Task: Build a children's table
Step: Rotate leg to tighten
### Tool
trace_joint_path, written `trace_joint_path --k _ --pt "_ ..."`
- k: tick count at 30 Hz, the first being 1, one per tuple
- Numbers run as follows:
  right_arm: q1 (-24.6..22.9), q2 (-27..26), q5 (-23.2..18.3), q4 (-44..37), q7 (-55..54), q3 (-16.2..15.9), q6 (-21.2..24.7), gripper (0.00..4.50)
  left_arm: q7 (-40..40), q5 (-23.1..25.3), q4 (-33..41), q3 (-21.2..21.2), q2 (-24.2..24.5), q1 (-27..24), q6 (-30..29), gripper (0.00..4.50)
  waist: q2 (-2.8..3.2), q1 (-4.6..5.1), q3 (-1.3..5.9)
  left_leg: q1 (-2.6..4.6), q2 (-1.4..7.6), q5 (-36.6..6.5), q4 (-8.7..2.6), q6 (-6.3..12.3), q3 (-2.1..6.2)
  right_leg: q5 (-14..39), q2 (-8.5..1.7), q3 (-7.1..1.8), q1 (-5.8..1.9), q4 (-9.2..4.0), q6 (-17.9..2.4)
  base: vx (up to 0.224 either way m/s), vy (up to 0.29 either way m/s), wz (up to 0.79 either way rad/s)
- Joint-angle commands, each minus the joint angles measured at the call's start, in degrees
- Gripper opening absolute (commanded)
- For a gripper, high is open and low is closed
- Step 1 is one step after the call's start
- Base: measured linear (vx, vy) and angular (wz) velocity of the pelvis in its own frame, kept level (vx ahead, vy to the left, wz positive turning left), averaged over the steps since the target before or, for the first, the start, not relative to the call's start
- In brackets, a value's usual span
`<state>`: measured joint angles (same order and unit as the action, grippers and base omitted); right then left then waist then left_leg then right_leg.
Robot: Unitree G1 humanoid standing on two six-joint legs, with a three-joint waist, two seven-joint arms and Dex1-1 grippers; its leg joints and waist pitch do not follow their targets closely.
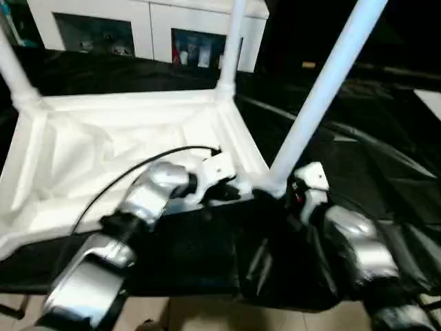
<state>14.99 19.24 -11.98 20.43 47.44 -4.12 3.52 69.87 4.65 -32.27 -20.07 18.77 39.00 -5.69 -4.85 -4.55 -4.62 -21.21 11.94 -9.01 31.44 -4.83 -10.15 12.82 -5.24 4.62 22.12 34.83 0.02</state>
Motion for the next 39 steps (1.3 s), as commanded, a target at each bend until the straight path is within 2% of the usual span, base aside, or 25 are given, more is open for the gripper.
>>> trace_joint_path --k 1,2,3,4,5,6,7,9,12,14,17,18,21,22,25,26,32,36,38,39 --pt "-1.4 2.5 -1.3 -4.0 3.5 -0.7 1.9 4.44 4.5 -0.7 1.4 -3.5 0.7 -3.1 -0.9 0.00 0.04 -0.06 3.18 0.44 1.77 -6.6 -2.85 6.88 -0.02 -4.0 -3.06 -2.98 -2.66 -3.23 -15.1 0.000 0.000 0.00" --pt "-1.6 2.7 -1.4 -4.4 3.9 -0.8 2.1 4.44 4.7 -0.8 1.9 -3.5 0.9 -3.3 -1.1 0.00 -0.28 -0.15 3.15 0.51 1.92 -6.7 -2.83 6.96 -0.09 -3.3 -3.07 -3.03 -2.66 -3.29 -15.0 0.000 0.000 0.00" --pt "-2.0 3.2 -1.6 -5.0 4.5 -1.0 2.5 4.44 5.1 -0.9 2.6 -3.6 1.2 -3.5 -1.3 0.00 -0.28 -0.15 3.15 0.51 1.92 -6.7 -2.83 6.96 -0.09 -3.3 -3.07 -3.03 -2.66 -3.29 -15.0 0.000 0.000 0.00" --pt "-2.4 4.0 -1.5 -5.8 5.6 -1.4 3.1 4.44 6.0 -1.1 4.1 -3.7 1.9 -4.2 -1.7 0.00 0.05 -0.27 3.10 0.67 2.01 -7.8 -2.97 6.47 -0.07 -0.9 -3.09 -3.04 -2.53 -3.36 -14.7 0.000 0.000 0.00" --pt "-2.4 4.2 -1.4 -5.8 5.8 -1.5 3.2 4.44 6.1 -1.2 4.4 -3.7 2.1 -4.4 -1.7 0.00 -0.23 -0.23 3.15 0.67 2.01 -8.1 -2.97 6.30 -0.08 -0.2 -3.07 -3.06 -2.53 -3.39 -14.5 0.000 0.000 0.00" --pt "-2.3 4.4 -1.3 -5.9 6.1 -1.7 3.4 4.44 6.4 -1.2 4.9 -3.7 2.4 -4.7 -1.7 0.00 -0.18 -0.28 2.97 0.66 1.97 -9.1 -3.07 5.69 -0.12 2.2 -3.14 -3.16 -2.42 -3.60 -14.1 0.000 0.000 0.00" --pt "-2.1 4.5 -1.0 -5.6 6.4 -1.9 3.3 4.44 6.5 -1.1 5.2 -3.8 2.7 -4.9 -1.5 0.00 -0.39 -0.34 3.04 0.80 1.97 -9.9 -3.08 5.11 -0.20 4.3 -3.21 -3.30 -2.30 -3.84 -13.6 0.000 0.000 0.00" --pt "-1.6 4.4 -0.8 -5.1 6.2 -1.8 3.3 4.44 6.9 -1.3 5.9 -3.7 2.9 -5.2 -1.9 0.00 -0.27 -0.38 3.04 0.87 1.98 -9.9 -3.09 4.45 -0.21 5.5 -3.23 -3.42 -2.19 -3.85 -13.1 0.000 0.000 0.00" --pt "-1.0 4.0 -1.8 -4.7 7.0 -1.5 3.8 4.44 6.7 -1.3 6.5 -3.4 3.2 -5.4 -2.1 0.00 -0.35 -0.44 3.31 0.88 1.91 -8.6 -2.89 4.44 -0.25 3.5 -3.13 -3.45 -2.26 -3.51 -13.1 0.000 0.000 0.00" --pt "-0.9 3.9 -2.3 -4.8 7.4 -1.6 4.2 4.44 6.7 -1.4 6.8 -3.3 3.4 -5.6 -2.2 0.00 -0.46 -0.45 3.49 0.81 1.76 -6.4 -2.60 5.20 -0.32 -0.1 -3.01 -3.46 -2.41 -3.03 -13.5 0.000 0.000 0.00" --pt "-1.1 4.0 -2.2 -4.6 7.6 -1.9 4.6 4.44 6.6 -1.3 6.9 -3.4 3.5 -5.8 -2.2 0.00 -0.49 -0.53 3.73 0.80 1.66 -5.0 -2.35 5.99 -0.38 -2.7 -2.99 -3.42 -2.58 -2.73 -14.2 0.000 0.000 0.00" --pt "-1.1 4.1 -2.0 -4.3 7.7 -2.0 4.6 4.27 6.5 -1.3 7.0 -3.5 3.5 -5.9 -2.2 0.00 -0.55 -0.54 3.74 0.81 1.66 -4.9 -2.30 6.06 -0.41 -2.9 -2.98 -3.43 -2.58 -2.70 -14.3 0.000 0.000 0.00" --pt "-1.3 3.9 -2.1 -3.6 7.7 -1.8 4.9 4.13 6.2 -1.4 7.4 -3.6 3.5 -6.0 -2.6 0.00 -0.51 -0.55 3.86 0.81 1.67 -5.0 -2.21 6.12 -0.38 -2.7 -3.00 -3.41 -2.65 -2.60 -14.5 0.000 0.000 0.00" --pt "-1.3 3.7 -2.3 -3.4 7.7 -1.6 5.0 3.92 6.2 -1.4 7.5 -3.7 3.5 -6.0 -2.6 0.00 -0.49 -0.54 3.86 0.78 1.64 -5.1 -2.19 6.07 -0.40 -2.5 -2.97 -3.42 -2.63 -2.61 -14.5 0.000 0.000 0.00" --pt "-1.3 3.5 -2.6 -3.0 7.7 -1.7 5.2 3.80 6.2 -1.4 7.8 -3.8 3.6 -6.3 -2.8 0.00 -0.48 -0.55 3.88 0.80 1.65 -6.1 -2.21 5.57 -0.38 -1.4 -3.00 -3.45 -2.65 -2.68 -14.3 0.000 0.000 0.00" --pt "-1.3 3.5 -2.6 -3.0 7.7 -1.7 5.2 3.69 6.2 -1.4 7.8 -3.8 3.6 -6.3 -2.8 0.00 -0.30 -0.60 3.93 0.87 1.68 -6.3 -2.22 5.39 -0.34 -1.3 -3.03 -3.45 -2.64 -2.67 -14.3 0.000 0.000 0.00" --pt "-1.2 2.2 -1.7 -1.6 6.1 -1.6 3.8 3.25 6.0 -1.5 8.1 -3.7 3.8 -6.9 -3.3 0.00 -0.46 -0.47 4.04 0.83 1.62 -6.8 -2.11 4.84 -0.35 -1.5 -2.99 -3.47 -2.63 -2.56 -14.5 0.000 0.000 0.00" --pt "-1.1 0.8 -1.3 -0.3 4.2 -1.2 3.2 3.00 5.3 -1.4 7.5 -3.5 3.3 -6.9 -3.4 0.00 -0.42 -0.29 4.00 0.88 1.66 -8.3 -2.17 4.06 -0.27 0.9 -3.05 -3.51 -2.56 -2.73 -14.2 0.000 0.000 0.00" --pt "-0.6 -1.6 -0.9 2.3 -0.2 0.1 2.7 2.80 3.0 -1.0 5.9 -3.1 2.1 -6.4 -4.4 0.00 -0.23 -0.12 3.99 0.85 1.67 -8.9 -2.22 3.37 -0.30 1.5 -3.08 -3.57 -2.38 -2.76 -14.2 0.000 0.000 0.00" --pt "-0.3 -2.9 -0.6 3.8 -3.1 0.9 2.5 2.78 1.1 -0.7 4.5 -2.7 1.0 -5.8 -5.0 0.00 -0.18 -0.04 3.85 0.88 1.62 -10.6 -2.46 2.47 -0.16 4.2 -3.04 -3.49 -2.38 -3.09 -13.7 0.000 0.000 0.00"
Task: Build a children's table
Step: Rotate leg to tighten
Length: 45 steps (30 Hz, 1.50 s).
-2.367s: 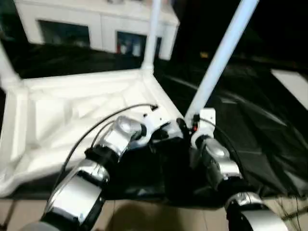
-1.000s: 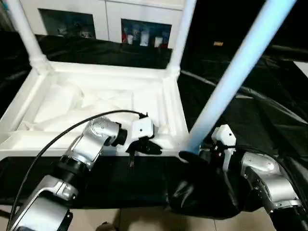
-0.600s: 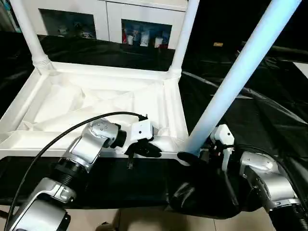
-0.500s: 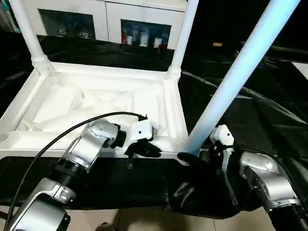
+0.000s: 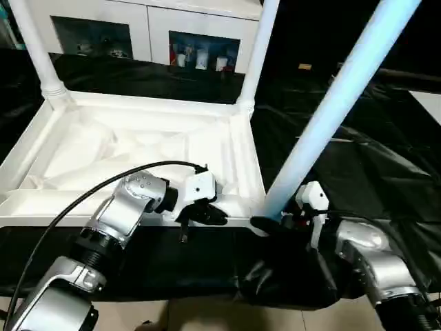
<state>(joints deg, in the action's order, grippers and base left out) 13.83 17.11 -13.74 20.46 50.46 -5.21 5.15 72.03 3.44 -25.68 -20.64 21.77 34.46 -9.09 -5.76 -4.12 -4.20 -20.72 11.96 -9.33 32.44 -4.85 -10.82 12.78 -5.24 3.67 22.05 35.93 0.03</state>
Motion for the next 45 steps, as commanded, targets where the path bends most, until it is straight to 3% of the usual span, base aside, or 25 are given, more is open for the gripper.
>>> trace_joint_path --k 1,2,4,7,8,9,13,17,19,20,24,27,28,29,31,33,34,37,39,43,45 --pt "1.6 -2.7 1.9 5.9 -10.3 2.9 0.6 2.78 -4.3 1.1 -4.8 -1.6 -3.9 0.0 -2.1 0.00 0.64 -0.25 3.24 0.61 1.60 -13.0 -3.60 1.37 0.51 8.3 -3.18 -2.61 -2.08 -4.67 -13.1 0.000 0.000 0.00" --pt "1.7 -3.1 2.0 6.4 -11.2 3.1 0.5 2.75 -5.1 1.3 -5.5 -1.5 -4.3 0.3 -2.1 0.00 0.79 -0.06 2.97 0.84 1.56 -16.0 -3.92 0.03 0.65 13.8 -3.26 -2.61 -1.75 -5.27 -12.1 0.000 0.000 0.00" --pt "3.0 -5.5 2.4 8.7 -16.2 4.3 0.0 2.73 -8.9 2.3 -8.8 -1.0 -6.3 2.1 -2.4 0.00 1.04 0.25 3.12 0.99 1.61 -19.0 -4.10 -1.56 0.98 18.4 -3.39 -2.64 -1.63 -5.64 -10.5 0.000 0.000 0.00" --pt "6.5 -10.0 2.1 13.6 -25.4 6.8 -0.4 2.72 -17.4 4.0 -15.0 -0.1 -10.5 6.0 -4.2 0.00 1.27 0.31 3.29 1.21 1.53 -19.8 -4.08 -2.29 1.06 18.1 -3.33 -2.72 -1.30 -5.82 -10.1 0.000 0.000 0.00" --pt "9.1 -12.4 2.0 16.8 -30.5 7.9 -0.5 2.72 -22.1 4.6 -18.8 0.6 -12.8 8.4 -5.0 0.00 1.72 0.48 3.35 1.20 1.41 -20.4 -4.09 -2.64 1.09 18.1 -3.25 -2.71 -1.21 -5.71 -10.2 0.000 0.000 0.00" --pt "9.4 -12.7 2.0 17.2 -31.0 8.0 -0.5 2.72 -22.6 4.6 -19.1 0.6 -13.0 8.6 -5.0 0.00 1.49 0.48 3.38 1.23 1.40 -20.6 -4.05 -2.70 1.11 18.3 -3.25 -2.66 -1.28 -5.83 -10.2 0.000 0.000 0.00" --pt "14.2 -15.7 2.8 23.0 -37.5 8.9 -1.6 2.72 -27.0 5.8 -24.0 1.1 -15.2 11.6 -5.5 0.00 1.82 0.27 3.42 1.12 1.29 -21.7 -4.09 -2.25 1.26 19.9 -3.27 -2.56 -1.23 -6.29 -8.9 0.000 0.000 0.00" --pt "15.4 -16.4 4.3 23.9 -34.6 7.6 -3.6 2.72 -26.8 7.1 -26.1 0.3 -15.1 12.4 -4.3 0.00 1.76 0.26 3.38 0.89 1.34 -21.7 -4.22 -1.32 1.28 18.5 -3.17 -2.45 -1.39 -6.29 -9.1 0.000 0.000 0.00" --pt "14.8 -16.3 2.6 22.5 -30.7 8.2 -3.9 3.28 -25.7 7.3 -26.4 0.0 -14.6 12.3 -3.5 0.00 1.70 0.19 3.54 0.87 1.43 -21.0 -4.27 -0.79 1.27 17.6 -3.22 -2.40 -1.49 -6.26 -9.3 0.000 0.000 0.00" --pt "14.6 -16.3 1.6 22.1 -29.1 8.6 -4.1 3.28 -25.3 7.2 -26.7 -0.1 -14.4 12.3 -3.0 0.00 1.66 0.20 3.42 0.81 1.48 -20.7 -4.36 -0.52 1.22 16.6 -3.15 -2.41 -1.39 -6.27 -9.7 0.000 0.000 0.00" --pt "12.1 -12.4 2.2 17.7 -22.2 5.3 -3.6 3.70 -20.4 6.9 -25.1 -1.2 -12.3 11.1 -1.3 0.00 1.48 0.06 3.32 0.63 1.56 -19.7 -4.42 0.37 1.14 14.9 -3.18 -2.40 -1.55 -6.19 -10.3 0.000 0.000 0.00" --pt "9.5 -8.3 2.5 13.6 -15.3 2.9 -3.1 3.87 -15.2 6.4 -22.8 -2.1 -10.4 9.6 -0.2 0.00 1.12 0.03 3.50 0.07 1.51 -16.4 -4.28 1.50 1.14 12.0 -3.28 -2.35 -2.24 -5.76 -10.4 0.000 0.000 0.00" --pt "7.5 -5.3 2.2 10.3 -10.2 2.2 -2.5 3.97 -10.5 5.6 -20.5 -2.7 -8.6 8.2 1.6 0.00 1.20 0.01 3.53 0.13 1.51 -15.3 -4.08 2.24 0.95 10.4 -3.25 -2.45 -2.03 -5.65 -10.9 0.000 0.000 0.00" --pt "7.0 -4.5 2.1 9.4 -8.8 2.0 -2.3 3.97 -9.3 5.4 -19.8 -2.9 -8.1 7.9 2.1 0.00 0.87 -0.30 3.46 0.30 1.55 -14.6 -3.93 3.14 0.87 9.5 -3.24 -2.47 -2.15 -5.71 -11.3 0.000 0.000 0.00" --pt "5.2 -1.5 1.0 6.2 -4.1 1.6 -1.3 3.97 -4.2 4.4 -17.3 -3.7 -5.9 6.4 4.4 0.00 0.81 -0.33 3.66 0.03 1.59 -11.9 -3.77 4.27 0.82 5.4 -3.11 -2.49 -2.41 -5.11 -12.3 0.057 -0.012 -0.01" --pt "4.5 -0.3 0.8 4.8 -2.5 1.4 -1.3 3.97 -1.6 3.7 -15.9 -4.0 -4.9 5.6 5.4 0.00 0.94 -0.39 3.75 0.24 1.64 -10.6 -3.67 4.81 0.73 2.5 -3.04 -2.46 -2.34 -4.71 -13.4 0.028 -0.005 -0.01" --pt "2.8 2.7 0.1 1.6 1.4 0.4 -0.6 3.97 1.8 2.7 -13.0 -4.4 -3.0 4.3 5.0 0.00 1.03 -0.36 3.76 0.44 1.63 -9.9 -3.60 5.06 0.55 1.0 -2.99 -2.51 -2.12 -4.55 -14.3 0.000 0.000 0.00" --pt "1.3 5.8 -1.2 -1.5 5.8 -0.7 1.5 3.97 4.1 2.3 -10.5 -4.5 -0.9 3.2 5.1 0.00 0.88 -1.13 3.79 0.64 1.83 -8.3 -3.48 5.88 0.44 -1.4 -2.96 -2.51 -2.45 -4.19 -14.9 0.000 0.000 0.00" --pt "0.9 6.7 -1.3 -2.7 7.2 -0.8 2.3 3.97 5.1 1.9 -9.0 -4.3 -0.1 2.6 5.0 0.00 0.81 -1.27 3.68 0.62 1.81 -8.7 -3.52 5.78 0.36 -0.5 -3.01 -2.49 -2.35 -4.23 -15.0 0.000 0.000 0.00" --pt "1.0 6.6 -1.0 -2.6 8.5 -1.3 3.3 3.97 6.0 1.7 -7.9 -3.9 0.7 1.7 5.1 0.00 0.75 -1.13 3.50 0.70 1.84 -12.4 -3.81 3.38 0.45 7.4 -3.28 -2.58 -2.09 -4.99 -13.2 0.000 0.000 0.00" --pt "1.3 6.3 -0.7 -1.8 8.2 -1.8 3.3 3.63 5.3 1.9 -8.5 -3.9 0.6 1.6 5.4 0.00 0.76 -1.08 3.51 0.73 1.83 -12.7 -3.87 2.59 0.48 8.3 -3.20 -2.61 -2.01 -5.04 -12.7 0.000 0.000 0.00"
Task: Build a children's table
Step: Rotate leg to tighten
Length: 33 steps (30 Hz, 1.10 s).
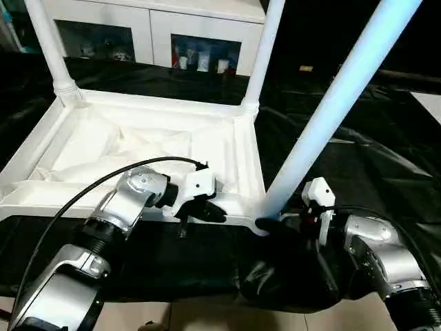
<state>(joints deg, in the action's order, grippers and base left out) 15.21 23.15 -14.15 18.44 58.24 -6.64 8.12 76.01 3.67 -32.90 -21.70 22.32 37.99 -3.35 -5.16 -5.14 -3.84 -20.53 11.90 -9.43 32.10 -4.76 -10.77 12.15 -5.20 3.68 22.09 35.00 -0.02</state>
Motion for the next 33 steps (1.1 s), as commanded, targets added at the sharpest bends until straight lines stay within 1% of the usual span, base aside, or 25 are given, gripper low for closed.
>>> trace_joint_path --k 1,3,6,8,9,11,15,17,18,19,20,21,22,23,24,25,26,27,28,29,30,31,32,33 --pt "0.0 0.2 -0.3 0.2 0.4 -0.5 0.4 3.63 1.2 1.7 -1.3 -2.8 0.0 -2.0 -0.3 0.00 0.16 -0.06 3.14 0.54 1.89 -12.6 -3.53 2.50 0.42 8.9 -3.24 -2.62 -2.04 -4.12 -12.6 0.000 0.000 0.00" --pt "0.0 0.2 -0.5 -0.2 0.3 -0.8 1.1 3.46 1.0 1.6 -1.2 -2.8 0.0 -2.2 -0.6 0.00 0.14 -0.11 3.36 0.51 1.84 -10.8 -3.38 2.64 0.42 6.0 -3.17 -2.61 -2.16 -3.73 -12.8 0.000 0.000 0.00" --pt "0.0 0.2 -0.5 -0.5 0.5 -0.8 1.7 3.19 1.0 1.5 -0.8 -2.8 0.2 -2.3 -0.9 0.00 0.13 -0.11 3.42 0.47 1.76 -9.7 -3.26 3.12 0.35 3.8 -3.09 -2.57 -2.26 -3.49 -13.3 0.000 0.000 0.00" --pt "0.0 0.0 -0.2 -0.5 0.5 -0.7 2.0 3.08 1.0 1.5 -0.6 -2.8 0.2 -2.3 -1.0 0.00 0.16 -0.14 3.36 0.46 1.75 -9.6 -3.24 3.38 0.34 3.9 -3.14 -2.57 -2.25 -3.55 -13.3 0.000 0.000 0.00" --pt "0.0 -0.2 -0.1 -0.2 0.3 -0.7 1.9 2.95 1.0 1.5 -0.6 -2.7 0.2 -2.3 -1.1 0.00 0.12 -0.13 3.38 0.49 1.74 -9.7 -3.22 3.36 0.32 4.1 -3.14 -2.58 -2.25 -3.57 -13.3 0.000 0.000 0.00" --pt "-0.1 -0.3 -0.3 -0.1 0.0 -0.7 2.0 2.79 1.1 1.5 -0.6 -2.8 0.1 -2.3 -1.2 0.00 0.22 -0.16 3.38 0.52 1.76 -9.7 -3.22 3.26 0.33 4.1 -3.15 -2.59 -2.23 -3.54 -13.4 0.000 0.000 0.00" --pt "-0.6 -1.0 -0.4 0.3 -0.8 -0.5 1.9 2.75 1.4 1.1 -0.4 -2.7 0.0 -2.6 -1.8 0.00 0.15 -0.13 3.42 0.49 1.71 -9.6 -3.18 3.17 0.33 4.1 -3.11 -2.58 -2.30 -3.50 -13.3 0.000 0.000 0.00" --pt "-0.4 -2.8 0.2 2.1 -4.4 0.3 1.6 2.71 -0.6 1.3 -1.3 -2.3 -0.9 -2.3 -2.9 0.00 0.20 -0.08 3.37 0.48 1.70 -9.8 -3.23 3.03 0.34 4.5 -3.13 -2.56 -2.24 -3.54 -13.3 0.000 0.000 0.00" --pt "-0.4 -2.8 0.2 2.1 -4.4 0.3 1.6 2.70 -0.6 1.3 -1.3 -2.3 -0.9 -2.3 -2.9 0.00 0.15 0.02 3.30 0.45 1.69 -10.1 -3.28 2.83 0.31 5.1 -3.11 -2.59 -2.18 -3.63 -13.2 0.000 0.000 0.00" --pt "1.3 -6.3 2.1 6.5 -12.8 2.0 0.7 2.70 -6.5 1.7 -3.8 -0.8 -3.8 -1.0 -5.0 0.00 0.26 0.19 3.17 0.50 1.70 -11.6 -3.43 2.08 0.33 7.5 -3.16 -2.58 -1.91 -3.83 -12.9 0.000 0.000 0.00" --pt "1.4 -6.4 2.2 6.7 -13.1 2.1 0.6 2.70 -6.7 1.7 -3.9 -0.7 -3.9 -0.9 -5.1 0.00 0.28 0.33 2.94 0.62 1.71 -13.4 -3.65 1.31 0.32 10.0 -3.19 -2.57 -1.65 -4.18 -12.6 0.000 0.000 0.00" --pt "2.7 -8.9 2.8 9.5 -18.3 3.2 0.6 2.70 -10.9 2.0 -5.7 0.2 -6.2 0.3 -7.1 0.00 0.15 0.44 2.78 0.80 1.69 -17.3 -3.82 -0.23 0.59 16.9 -3.42 -2.52 -1.56 -4.80 -11.3 0.000 0.000 0.00" --pt "3.8 -10.6 2.9 11.2 -21.6 4.0 0.6 2.69 -13.8 2.3 -7.2 0.7 -7.7 1.3 -7.9 0.00 0.22 0.73 2.80 1.00 1.69 -20.2 -3.91 -1.51 0.86 22.3 -3.53 -2.44 -1.30 -5.12 -9.9 -0.056 0.013 -0.06" --pt "5.3 -12.7 2.7 13.5 -25.7 5.1 1.1 2.69 -17.7 2.7 -9.2 1.3 -9.7 2.6 -9.1 0.00 0.28 0.94 2.86 1.18 1.68 -21.6 -4.03 -2.37 1.10 24.7 -3.56 -2.38 -1.10 -5.47 -8.8 -0.056 0.013 -0.06" --pt "6.5 -14.4 2.4 15.2 -28.8 6.1 1.3 2.69 -20.5 3.1 -10.7 1.7 -11.1 3.5 -9.8 0.00 0.28 0.94 2.86 1.18 1.68 -21.6 -4.03 -2.37 1.10 24.7 -3.56 -2.38 -1.10 -5.47 -8.8 -0.061 0.023 -0.06" --pt "7.4 -15.5 2.0 16.4 -30.8 6.7 1.5 2.69 -22.3 3.3 -11.7 1.9 -12.0 4.1 -10.1 0.00 0.31 1.23 2.83 1.25 1.67 -23.5 -4.15 -3.01 1.40 26.5 -3.64 -2.27 -0.97 -5.85 -7.9 -0.051 0.027 -0.06" --pt "8.4 -16.5 2.0 17.6 -33.0 7.3 1.3 2.68 -24.1 3.4 -12.7 2.2 -13.0 4.7 -10.4 0.00 0.29 1.26 2.86 1.19 1.63 -23.5 -4.15 -2.93 1.47 26.4 -3.64 -2.21 -1.02 -5.96 -7.6 -0.051 0.027 -0.06" --pt "9.4 -17.4 1.9 18.8 -35.1 7.9 1.2 2.68 -26.0 3.4 -13.7 2.6 -14.0 5.2 -10.7 0.00 0.29 1.39 2.94 1.00 1.67 -23.2 -4.26 -2.64 1.49 24.9 -3.61 -2.24 -1.16 -5.92 -7.6 0.000 0.000 0.00" --pt "11.0 -18.6 2.1 20.6 -38.0 8.4 0.8 2.68 -28.6 3.6 -15.2 3.0 -15.3 6.1 -11.1 0.00 0.29 1.49 3.06 1.34 1.54 -22.9 -4.07 -2.21 1.15 22.3 -3.37 -2.41 -0.70 -5.92 -8.1 0.000 0.000 0.00" --pt "12.7 -19.7 2.6 22.7 -40.2 8.7 0.1 2.68 -31.1 4.1 -16.8 3.3 -16.4 7.0 -11.1 0.00 0.30 1.49 3.03 1.31 1.51 -22.8 -4.06 -2.11 1.16 22.0 -3.37 -2.43 -0.69 -5.89 -8.3 0.000 0.000 0.00" --pt "13.9 -20.5 3.1 24.5 -41.5 8.8 -0.6 2.68 -32.8 4.5 -18.0 3.5 -17.2 7.7 -11.0 0.00 0.26 1.48 3.11 1.01 1.44 -22.0 -4.09 -1.83 1.17 21.5 -3.40 -2.39 -1.02 -5.85 -8.2 0.000 0.000 0.00" --pt "14.5 -20.8 3.4 25.2 -42.1 8.9 -0.9 2.68 -33.5 4.7 -18.6 3.6 -17.5 8.0 -10.9 0.00 0.27 1.50 3.14 1.01 1.44 -21.8 -4.05 -1.74 1.10 21.3 -3.38 -2.40 -0.94 -5.85 -8.2 0.000 0.000 0.00" --pt "15.7 -21.3 4.4 27.0 -43.0 8.7 -1.9 2.68 -34.6 5.5 -19.8 3.5 -18.1 8.6 -10.1 0.00 0.68 1.45 3.15 1.08 1.47 -21.8 -4.06 -1.78 1.13 20.9 -3.41 -2.42 -0.91 -5.82 -8.3 0.000 0.000 0.00" --pt "16.2 -21.4 5.1 27.7 -42.5 8.3 -2.7 2.68 -34.2 5.9 -20.4 3.2 -18.2 8.9 -9.2 0.00 0.26 1.43 3.20 1.08 1.38 -21.9 -4.00 -1.48 1.05 20.8 -3.35 -2.37 -0.95 -5.99 -8.1 0.000 0.000 0.00"
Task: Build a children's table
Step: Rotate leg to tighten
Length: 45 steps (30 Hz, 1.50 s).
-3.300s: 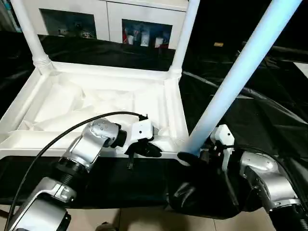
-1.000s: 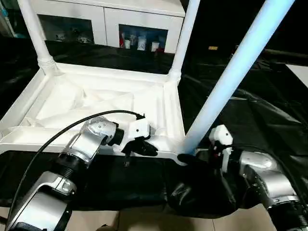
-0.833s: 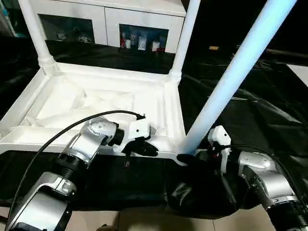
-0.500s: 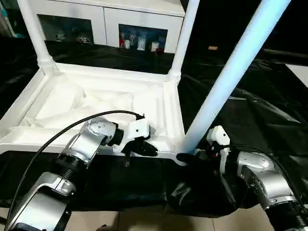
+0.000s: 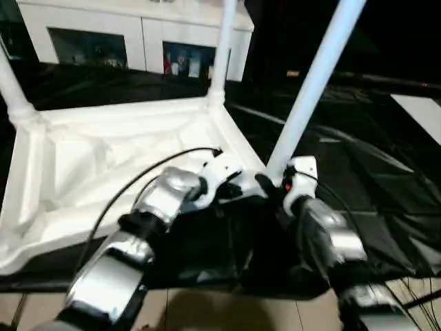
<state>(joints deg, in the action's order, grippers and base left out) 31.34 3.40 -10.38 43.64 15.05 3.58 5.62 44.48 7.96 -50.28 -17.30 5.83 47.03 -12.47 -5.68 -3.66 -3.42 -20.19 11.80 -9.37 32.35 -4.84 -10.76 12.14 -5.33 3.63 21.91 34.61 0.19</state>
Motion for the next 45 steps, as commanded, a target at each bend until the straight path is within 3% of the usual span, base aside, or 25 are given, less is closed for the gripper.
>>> trace_joint_path --k 1,6,9,12,13,15,16,17,18,19,20,21,24,25,26,29,30,32,33,34,37,38,40,41,45 --pt "0.1 -1.6 1.3 2.5 0.7 -1.9 -0.2 2.68 -2.7 1.6 -3.1 -1.2 -1.7 -0.2 0.0 0.00 0.81 -0.08 2.75 0.59 1.49 -21.5 -4.28 -1.21 1.03 20.3 -3.18 -2.35 -0.87 -5.50 -8.3 0.000 0.000 0.00" --pt "-0.7 -1.2 1.1 2.0 2.5 -1.6 -1.7 2.68 -0.8 1.8 -3.1 -1.8 -1.3 -0.4 2.0 0.00 0.74 -0.32 2.82 0.43 1.66 -19.6 -4.32 -0.04 0.86 16.5 -3.11 -2.41 -1.02 -5.09 -9.4 0.000 0.000 0.00" --pt "-1.9 -0.6 -1.9 0.0 6.6 0.3 -2.4 3.38 0.4 1.4 -3.8 -1.8 -1.4 -0.5 4.4 0.00 0.83 -0.49 2.85 0.47 1.64 -19.8 -4.27 0.34 0.77 16.9 -3.20 -2.47 -1.05 -5.24 -9.5 0.000 0.000 0.00" --pt "-3.5 1.1 -1.5 -2.7 7.3 0.0 -3.0 3.46 1.4 1.4 -4.8 -1.6 -1.8 -0.5 6.9 0.00 0.61 -0.89 2.89 0.29 1.70 -18.9 -4.34 0.74 0.77 16.7 -3.19 -2.47 -1.22 -5.20 -9.2 0.000 0.000 0.00" --pt "-5.0 2.0 -1.3 -5.3 7.9 -0.4 -2.8 3.72 1.4 1.3 -4.7 -1.6 -1.9 -0.6 7.9 0.00 0.29 -1.15 2.94 0.27 1.67 -17.7 -4.25 0.98 0.65 16.1 -3.14 -2.48 -1.33 -5.19 -9.0 0.000 0.000 0.00" --pt "-8.7 4.1 -2.2 -11.7 10.9 -1.0 -1.1 3.72 1.2 0.7 -4.1 -1.1 -2.1 -0.9 9.7 0.00 0.27 -1.90 2.98 0.66 1.71 -16.8 -4.02 1.86 0.41 15.3 -3.20 -2.61 -1.18 -5.25 -8.8 0.000 0.000 0.00" --pt "-12.1 6.1 -3.0 -16.9 13.4 -1.6 0.2 3.72 0.6 0.0 -3.4 -0.3 -2.3 -1.2 11.5 0.00 0.00 -2.43 3.03 0.49 1.77 -14.9 -3.85 3.27 0.28 13.1 -3.14 -2.67 -1.50 -5.15 -8.8 0.000 0.000 0.00" --pt "-12.1 6.1 -3.0 -16.9 13.4 -1.6 0.2 3.72 0.6 0.0 -3.4 -0.3 -2.3 -1.2 11.5 0.00 0.00 -2.43 3.03 0.49 1.77 -14.9 -3.85 3.27 0.28 13.1 -3.14 -2.67 -1.50 -5.15 -8.8 0.000 0.000 0.00" --pt "-15.9 8.1 -3.9 -22.3 16.1 -2.2 1.1 3.72 1.4 -2.0 -1.9 1.2 -2.6 -1.7 13.1 0.00 0.01 -2.46 3.15 -0.06 1.77 -13.7 -3.90 3.76 0.39 12.6 -3.16 -2.55 -1.85 -4.98 -8.7 0.000 0.000 0.00" --pt "-17.6 9.0 -4.3 -24.6 17.3 -2.5 1.4 3.72 2.2 -3.2 -1.1 2.0 -2.7 -1.9 13.3 0.00 0.02 -2.75 3.23 -0.03 1.83 -12.7 -3.73 4.17 0.36 10.7 -3.23 -2.57 -1.80 -4.78 -9.1 0.000 0.000 0.00" --pt "-19.0 9.6 -4.6 -26.7 18.4 -2.8 1.7 3.74 3.0 -4.2 0.0 2.8 -2.7 -2.1 12.8 0.43 0.02 -2.75 3.23 -0.03 1.83 -12.7 -3.73 4.17 0.36 10.7 -3.23 -2.57 -1.80 -4.78 -9.1 0.000 0.000 0.00" --pt "-20.5 10.3 -5.1 -28.7 19.6 -3.1 2.1 3.74 4.0 -5.3 1.4 3.4 -2.7 -2.4 11.4 0.43 0.23 -2.70 3.33 -0.19 1.91 -12.6 -3.82 4.28 0.43 9.8 -3.19 -2.47 -1.79 -4.59 -9.7 0.000 0.000 0.00" --pt "-24.6 12.0 -7.5 -36.1 22.9 -3.9 4.3 3.74 8.6 -7.8 8.6 3.9 -1.0 -4.3 5.8 0.47 0.35 -2.63 3.81 -0.55 2.14 -7.7 -3.38 5.10 0.54 -0.1 -2.91 -2.35 -2.05 -3.07 -12.2 0.000 0.000 0.00" --pt "-25.3 12.3 -8.5 -38.2 23.7 -4.3 5.2 3.74 10.2 -8.4 11.7 3.7 0.2 -5.2 3.7 0.83 0.44 -2.70 4.01 -0.37 2.06 -5.7 -2.92 6.08 0.35 -4.4 -2.73 -2.39 -1.90 -2.60 -13.1 0.000 0.000 0.00" --pt "-25.6 12.4 -9.3 -39.7 24.2 -4.6 5.9 3.74 11.4 -8.8 13.7 3.6 1.1 -5.8 2.2 0.83 0.34 -2.60 3.98 -0.49 2.05 -5.2 -2.91 6.62 0.31 -5.8 -2.76 -2.39 -1.97 -2.47 -13.7 0.000 0.000 0.00" --pt "-25.2 11.9 -10.7 -41.9 24.5 -4.9 7.2 3.74 16.1 -8.9 20.4 2.0 5.6 -8.3 -2.9 1.09 0.36 -2.03 3.65 -0.54 1.90 -6.9 -3.00 6.97 0.06 -3.1 -2.77 -2.41 -1.72 -2.79 -14.0 0.000 0.000 0.00" --pt "-23.6 10.6 -10.2 -41.3 23.2 -4.9 7.4 3.74 19.7 -8.3 25.8 0.5 10.5 -10.8 -5.9 1.09 0.32 -1.85 3.43 -0.51 2.06 -9.1 -3.32 5.50 0.20 2.0 -2.94 -2.39 -1.63 -3.03 -13.1 0.000 0.000 0.00" --pt "-22.7 9.9 -10.0 -40.8 22.6 -4.9 7.4 3.74 21.3 -8.1 28.6 -0.1 13.0 -12.1 -7.4 1.33 0.49 -1.16 3.18 -1.01 1.94 -10.2 -3.80 4.17 0.34 6.1 -2.79 -2.41 -1.67 -3.25 -11.6 0.000 0.000 0.00" --pt "-21.9 9.5 -9.9 -40.3 22.5 -5.1 7.7 3.74 22.5 -7.9 31.3 -0.3 15.5 -13.3 -9.1 1.33 0.76 -1.20 3.16 -0.21 2.04 -12.4 -3.82 2.58 0.19 9.2 -2.73 -2.52 -1.06 -3.65 -10.7 0.000 0.000 0.00" --pt "-21.5 9.3 -9.8 -40.4 22.4 -5.4 8.2 3.74 23.3 -7.9 34.1 -0.5 17.6 -14.4 -11.1 1.46 0.79 -1.25 3.05 0.03 2.18 -13.7 -3.99 1.14 0.19 10.7 -2.72 -2.64 -0.90 -3.70 -10.4 0.000 0.000 0.00" --pt "-17.9 7.8 -8.5 -36.4 21.5 -6.3 8.1 3.74 25.8 -6.7 43.2 -0.7 25.6 -18.5 -17.6 1.73 0.53 -1.00 2.90 -0.23 1.98 -13.1 -4.28 -0.02 0.19 9.4 -2.37 -2.57 -0.88 -3.31 -10.2 0.000 0.000 0.00" --pt "-17.4 7.6 -8.3 -35.8 21.3 -6.4 7.9 3.74 25.7 -6.4 43.5 -0.7 25.9 -18.8 -17.8 1.73 0.64 -1.11 2.90 0.03 2.05 -13.2 -4.24 -0.29 0.21 9.4 -2.46 -2.56 -0.71 -3.25 -10.4 0.000 0.000 0.00" --pt "-13.9 6.0 -7.0 -30.5 19.5 -6.5 6.5 3.74 24.4 -4.7 45.3 -0.6 27.7 -20.6 -19.2 1.87 0.68 -0.72 2.79 -0.17 1.80 -13.0 -4.29 -0.85 0.12 9.7 -2.41 -2.64 -0.73 -3.30 -10.5 0.000 0.000 0.00" --pt "-13.7 5.9 -6.9 -30.2 19.3 -6.5 6.4 3.74 24.3 -4.6 45.4 -0.6 27.8 -20.6 -19.3 1.99 0.70 -0.85 2.91 0.11 1.82 -12.8 -4.10 -1.03 0.00 9.3 -2.45 -2.70 -0.63 -3.30 -10.4 0.000 0.000 0.00" --pt "-7.2 2.8 -5.6 -20.2 14.8 -4.8 3.0 3.74 21.3 -4.1 47.4 -0.7 27.9 -22.0 -21.9 2.29 0.51 -0.95 2.99 -0.01 1.57 -11.1 -3.89 -1.22 -0.11 6.6 -2.46 -2.79 -0.71 -2.80 -10.8 0.000 0.000 0.00"
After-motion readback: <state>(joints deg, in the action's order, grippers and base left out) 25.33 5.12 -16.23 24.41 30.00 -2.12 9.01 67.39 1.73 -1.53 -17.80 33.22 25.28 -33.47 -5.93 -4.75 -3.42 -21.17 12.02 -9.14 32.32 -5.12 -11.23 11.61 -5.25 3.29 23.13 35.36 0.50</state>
